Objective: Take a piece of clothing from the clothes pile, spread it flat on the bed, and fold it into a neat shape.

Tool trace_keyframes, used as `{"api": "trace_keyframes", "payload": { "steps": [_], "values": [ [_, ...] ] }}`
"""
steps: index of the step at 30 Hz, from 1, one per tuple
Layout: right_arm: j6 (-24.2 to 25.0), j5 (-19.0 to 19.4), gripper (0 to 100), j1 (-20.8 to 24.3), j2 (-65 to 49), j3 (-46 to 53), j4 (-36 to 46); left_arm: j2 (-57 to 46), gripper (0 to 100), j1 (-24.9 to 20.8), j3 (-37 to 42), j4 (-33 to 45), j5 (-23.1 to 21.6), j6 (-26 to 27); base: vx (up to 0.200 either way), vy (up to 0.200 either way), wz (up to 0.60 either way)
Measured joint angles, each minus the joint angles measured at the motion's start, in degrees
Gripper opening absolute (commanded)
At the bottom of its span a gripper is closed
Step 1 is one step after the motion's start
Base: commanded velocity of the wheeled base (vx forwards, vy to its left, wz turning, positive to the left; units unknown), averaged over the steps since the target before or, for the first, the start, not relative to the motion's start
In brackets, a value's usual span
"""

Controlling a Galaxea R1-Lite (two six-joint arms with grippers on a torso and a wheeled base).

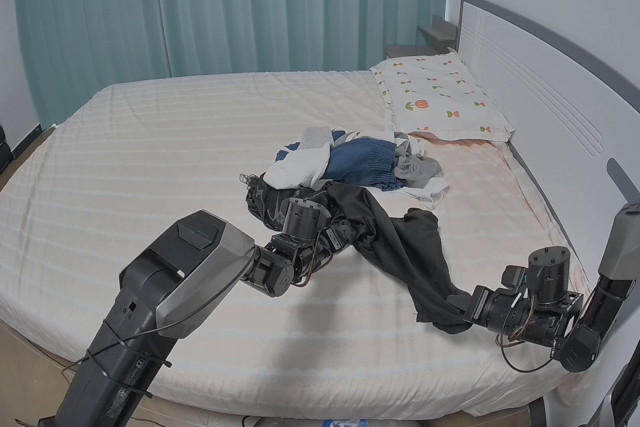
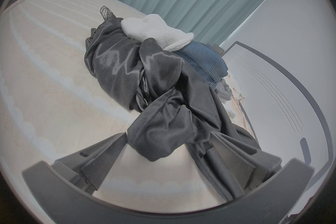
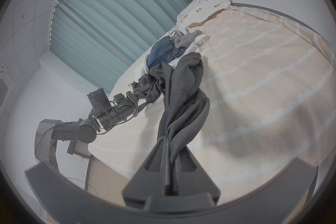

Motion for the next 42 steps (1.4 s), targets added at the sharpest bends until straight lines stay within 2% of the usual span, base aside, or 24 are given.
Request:
{"api": "trace_keyframes", "payload": {
  "steps": [4,5,14,21,30,38,42],
  "values": [
    [-0.04,0.0,0,0.02,0.11,-0.11,0.02,1.68,100,0.0,-3.5,1.79,1.91,-0.02,0.0,0.0,0.0],
    [-0.04,0.0,0,0.04,0.12,-0.18,0.02,2.12,0,-0.02,-4.36,2.94,2.24,-0.02,0.0,0.0,0.0],
    [0.11,0.2,0,0.59,0.3,-0.57,-0.02,3.5,0,-0.63,-5.92,4.94,2.95,-0.22,0.0,0.0,0.0],
    [1.28,0.22,0,0.61,0.65,-1.65,-0.79,-1.16,0,-0.37,1.24,4.22,2.43,-3.94,0.0,0.0,0.0],
    [2.55,0.07,0,0.35,-0.44,-6.5,-3.15,-19.93,0,0.2,19.19,1.51,-2.33,-7.06,0.0,0.0,0.0],
    [2.65,0.57,0,-0.9,-6.67,-17.53,-3.34,-39.66,0,0.24,32.24,-0.32,-4.36,-8.55,0.0,0.0,0.0],
    [2.73,2.13,0,-1.16,-10.19,-21.42,-2.9,-47.82,0,0.39,39.36,-0.68,-5.16,-8.97,0.0,0.0,0.0]
  ]
}}
